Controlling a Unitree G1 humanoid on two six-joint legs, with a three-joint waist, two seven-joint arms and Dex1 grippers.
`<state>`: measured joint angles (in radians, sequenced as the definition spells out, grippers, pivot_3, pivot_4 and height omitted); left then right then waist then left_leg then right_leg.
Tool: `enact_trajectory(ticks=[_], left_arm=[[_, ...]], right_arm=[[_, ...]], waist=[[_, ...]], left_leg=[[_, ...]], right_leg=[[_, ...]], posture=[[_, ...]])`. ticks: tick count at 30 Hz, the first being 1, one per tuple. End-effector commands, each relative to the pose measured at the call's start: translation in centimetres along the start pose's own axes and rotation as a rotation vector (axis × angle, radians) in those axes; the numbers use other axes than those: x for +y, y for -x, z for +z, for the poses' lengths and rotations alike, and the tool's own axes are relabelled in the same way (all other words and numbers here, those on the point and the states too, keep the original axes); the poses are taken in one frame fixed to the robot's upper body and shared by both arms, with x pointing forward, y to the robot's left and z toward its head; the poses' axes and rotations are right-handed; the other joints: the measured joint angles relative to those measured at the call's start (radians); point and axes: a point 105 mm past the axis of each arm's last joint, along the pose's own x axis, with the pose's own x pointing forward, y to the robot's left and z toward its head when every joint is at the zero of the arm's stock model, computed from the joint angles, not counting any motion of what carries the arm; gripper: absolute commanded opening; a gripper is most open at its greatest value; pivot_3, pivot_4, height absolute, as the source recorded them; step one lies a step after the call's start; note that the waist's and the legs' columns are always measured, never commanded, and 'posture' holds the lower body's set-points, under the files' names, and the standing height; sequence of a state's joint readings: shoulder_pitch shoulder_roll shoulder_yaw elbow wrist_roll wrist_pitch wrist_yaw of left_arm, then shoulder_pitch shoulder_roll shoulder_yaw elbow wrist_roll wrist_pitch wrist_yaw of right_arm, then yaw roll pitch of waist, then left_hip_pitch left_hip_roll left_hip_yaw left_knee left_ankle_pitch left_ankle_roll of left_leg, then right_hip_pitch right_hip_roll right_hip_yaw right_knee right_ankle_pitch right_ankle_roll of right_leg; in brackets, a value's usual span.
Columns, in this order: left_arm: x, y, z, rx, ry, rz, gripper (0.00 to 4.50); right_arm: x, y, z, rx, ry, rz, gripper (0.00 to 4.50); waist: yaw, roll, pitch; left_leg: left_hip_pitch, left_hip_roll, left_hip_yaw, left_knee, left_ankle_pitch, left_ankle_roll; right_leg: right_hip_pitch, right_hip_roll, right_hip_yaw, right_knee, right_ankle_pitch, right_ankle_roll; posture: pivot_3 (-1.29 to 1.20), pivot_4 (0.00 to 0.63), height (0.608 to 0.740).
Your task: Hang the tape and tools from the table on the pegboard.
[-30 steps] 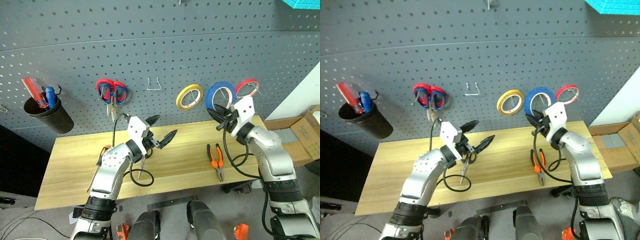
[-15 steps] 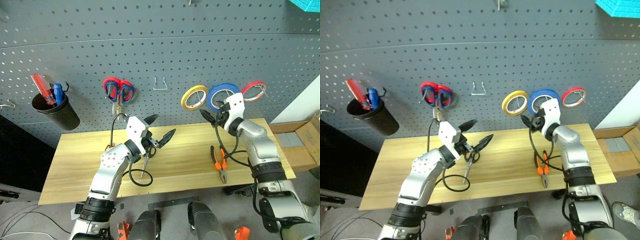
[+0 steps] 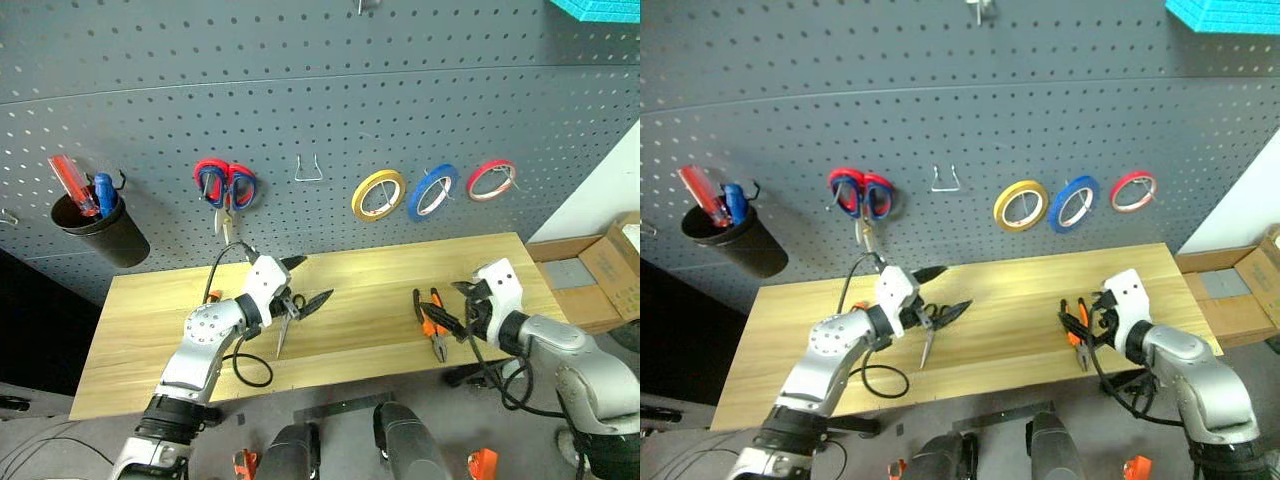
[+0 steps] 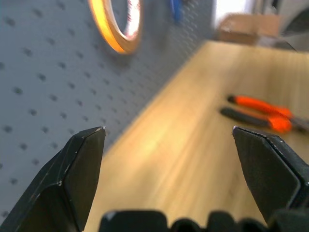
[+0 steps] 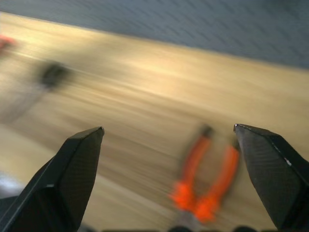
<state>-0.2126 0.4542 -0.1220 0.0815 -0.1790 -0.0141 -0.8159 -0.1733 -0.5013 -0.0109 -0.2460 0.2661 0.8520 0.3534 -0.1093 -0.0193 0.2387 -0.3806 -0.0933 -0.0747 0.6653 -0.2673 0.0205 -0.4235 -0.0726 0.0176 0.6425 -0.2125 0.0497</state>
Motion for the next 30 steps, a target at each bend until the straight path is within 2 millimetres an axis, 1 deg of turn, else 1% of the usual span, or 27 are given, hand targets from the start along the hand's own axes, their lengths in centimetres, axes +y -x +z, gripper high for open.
enact_trajectory(ticks=[1, 2, 4, 6, 7, 9, 13, 16, 18, 22, 28, 30], left_arm=[[0.2, 0.5, 1.3, -0.039, -0.030, -0.001, 4.50], [0.0, 0.7, 1.4, -0.040, -0.019, -0.010, 4.50], [-1.2, 1.2, 1.4, -0.030, -0.009, -0.075, 4.50], [-2.5, 1.9, 0.9, 0.011, -0.020, -0.135, 4.50], [-2.7, 2.3, 0.6, 0.030, -0.034, -0.146, 4.50], [-2.5, 2.7, 0.5, 0.036, -0.016, -0.127, 4.50], [-2.3, 3.2, 1.5, 0.003, 0.016, -0.121, 4.50], [-2.3, 3.4, 2.7, -0.031, 0.037, -0.124, 4.50], [-2.4, 3.5, 3.1, -0.028, 0.040, -0.141, 4.50], [-2.3, 3.9, 3.2, -0.010, 0.040, -0.150, 4.50], [-2.4, 4.4, 3.2, 0.003, 0.044, -0.125, 4.50], [-2.5, 4.4, 3.2, 0.006, 0.047, -0.121, 4.50]], right_arm=[[-1.3, -0.8, -0.7, 0.081, -0.029, -0.123, 4.48], [-1.2, -1.0, -0.8, 0.097, -0.043, -0.129, 4.48], [-1.5, -1.2, -1.5, 0.157, -0.068, -0.167, 4.48], [-1.3, -1.3, -1.8, 0.181, -0.102, -0.163, 4.48], [-1.1, -1.2, -1.8, 0.186, -0.109, -0.153, 4.48], [-0.7, -1.2, -2.2, 0.218, -0.121, -0.130, 4.48], [-0.3, -1.4, -3.3, 0.284, -0.135, -0.118, 4.48], [-0.3, -2.1, -3.5, 0.287, -0.138, -0.111, 4.48], [-0.7, -2.7, -3.8, 0.297, -0.144, -0.121, 4.48], [-0.8, -3.7, -4.2, 0.306, -0.152, -0.117, 4.48], [-0.5, -4.9, -5.5, 0.358, -0.166, -0.108, 4.48], [-0.7, -5.2, -5.8, 0.372, -0.170, -0.122, 4.12]], waist=[[0.004, 0.000, 0.001], [0.008, 0.000, 0.001], [0.013, 0.000, 0.002], [0.018, 0.000, 0.003], [0.020, 0.001, 0.003], [0.023, 0.000, 0.006], [0.025, -0.001, 0.013], [0.025, -0.003, 0.022], [0.025, -0.002, 0.025], [0.025, -0.003, 0.028], [0.027, -0.003, 0.029], [0.027, -0.003, 0.029]], left_leg=[[-0.001, 0.000, 0.000, 0.000, 0.000, 0.000], [-0.002, 0.000, -0.001, 0.000, 0.000, 0.000], [-0.002, 0.001, -0.005, -0.001, 0.000, 0.000], [-0.003, 0.001, -0.005, -0.003, 0.000, 0.000], [-0.003, 0.001, -0.006, -0.004, -0.001, 0.000], [-0.003, 0.001, -0.006, -0.004, -0.002, 0.001], [-0.004, 0.001, -0.007, -0.003, -0.002, 0.002], [-0.003, 0.001, -0.007, -0.003, -0.002, 0.002], [-0.003, 0.001, -0.006, -0.003, -0.002, 0.002], [-0.003, 0.001, -0.007, -0.004, -0.002, 0.002], [-0.003, 0.001, -0.007, -0.004, -0.002, 0.001], [-0.003, 0.001, -0.008, -0.004, -0.002, 0.001]], right_leg=[[-0.001, 0.000, 0.000, 0.000, 0.000, 0.000], [-0.002, 0.000, 0.000, 0.001, 0.000, 0.000], [-0.002, 0.000, -0.001, 0.001, 0.000, -0.001], [-0.002, 0.000, -0.001, 0.001, -0.001, -0.002], [-0.003, 0.000, -0.001, 0.001, -0.002, -0.004], [-0.003, 0.000, -0.001, 0.000, -0.003, -0.005], [-0.002, 0.000, -0.002, 0.000, -0.004, -0.005], [-0.002, 0.000, -0.002, 0.000, -0.005, -0.003], [-0.002, 0.000, -0.002, 0.000, -0.005, -0.003], [-0.003, 0.000, -0.003, 0.001, -0.004, -0.004], [-0.002, 0.000, -0.003, 0.000, -0.004, -0.004], [-0.002, 0.000, -0.003, 0.000, -0.004, -0.004]], posture=[[-0.19, 0.254, 0.740], [-0.19, 0.259, 0.740], [-0.18, 0.269, 0.740], [-0.17, 0.277, 0.740], [-0.16, 0.281, 0.740], [-0.16, 0.291, 0.740], [-0.15, 0.298, 0.740], [-0.13, 0.304, 0.740], [-0.13, 0.304, 0.740], [-0.10, 0.301, 0.740], [-0.07, 0.294, 0.740], [-0.07, 0.292, 0.740]])
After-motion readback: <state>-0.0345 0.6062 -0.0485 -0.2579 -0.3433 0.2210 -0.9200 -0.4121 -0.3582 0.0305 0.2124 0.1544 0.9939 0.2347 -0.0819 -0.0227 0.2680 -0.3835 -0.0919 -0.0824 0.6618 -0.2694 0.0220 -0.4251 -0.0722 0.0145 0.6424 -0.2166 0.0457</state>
